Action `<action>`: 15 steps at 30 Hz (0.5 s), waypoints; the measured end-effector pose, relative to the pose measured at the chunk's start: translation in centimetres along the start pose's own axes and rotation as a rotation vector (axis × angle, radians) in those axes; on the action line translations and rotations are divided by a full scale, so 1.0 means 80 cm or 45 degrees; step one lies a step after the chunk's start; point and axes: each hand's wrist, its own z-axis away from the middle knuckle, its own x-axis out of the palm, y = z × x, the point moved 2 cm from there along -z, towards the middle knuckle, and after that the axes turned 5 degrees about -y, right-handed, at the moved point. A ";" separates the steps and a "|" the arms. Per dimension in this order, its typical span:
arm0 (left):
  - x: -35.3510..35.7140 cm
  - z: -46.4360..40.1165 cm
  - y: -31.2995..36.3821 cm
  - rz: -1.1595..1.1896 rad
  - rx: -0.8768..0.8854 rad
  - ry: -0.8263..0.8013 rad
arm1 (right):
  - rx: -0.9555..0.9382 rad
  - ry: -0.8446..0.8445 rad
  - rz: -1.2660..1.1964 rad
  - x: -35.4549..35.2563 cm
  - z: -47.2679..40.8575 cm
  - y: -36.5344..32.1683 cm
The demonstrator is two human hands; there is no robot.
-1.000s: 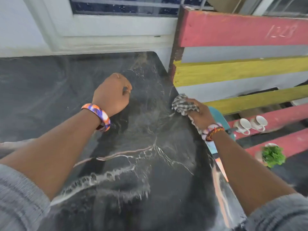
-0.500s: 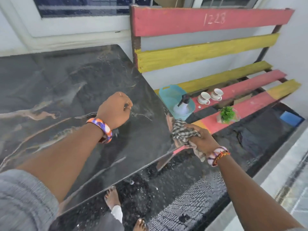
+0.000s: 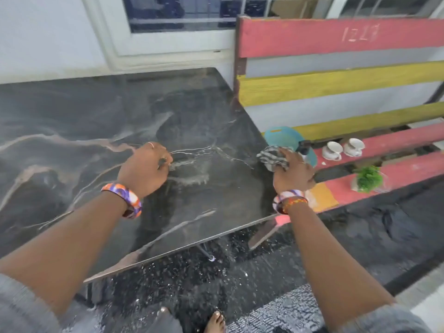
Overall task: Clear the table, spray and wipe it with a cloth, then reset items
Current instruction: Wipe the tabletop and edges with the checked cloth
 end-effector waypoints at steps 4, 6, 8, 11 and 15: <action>-0.025 0.031 -0.056 -0.038 -0.129 0.101 | -0.158 -0.184 0.260 0.074 0.014 -0.068; -0.037 0.048 -0.078 -0.045 -0.183 0.180 | -0.314 -0.256 0.297 0.102 0.034 -0.105; -0.052 0.067 -0.099 -0.045 -0.234 0.229 | -0.500 -0.359 0.308 0.132 0.066 -0.142; -0.077 0.088 -0.125 -0.063 -0.280 0.266 | -0.891 -0.588 0.091 0.170 0.139 -0.177; -0.104 0.102 -0.148 -0.090 -0.253 0.222 | -0.947 -1.147 -0.524 0.146 0.223 -0.187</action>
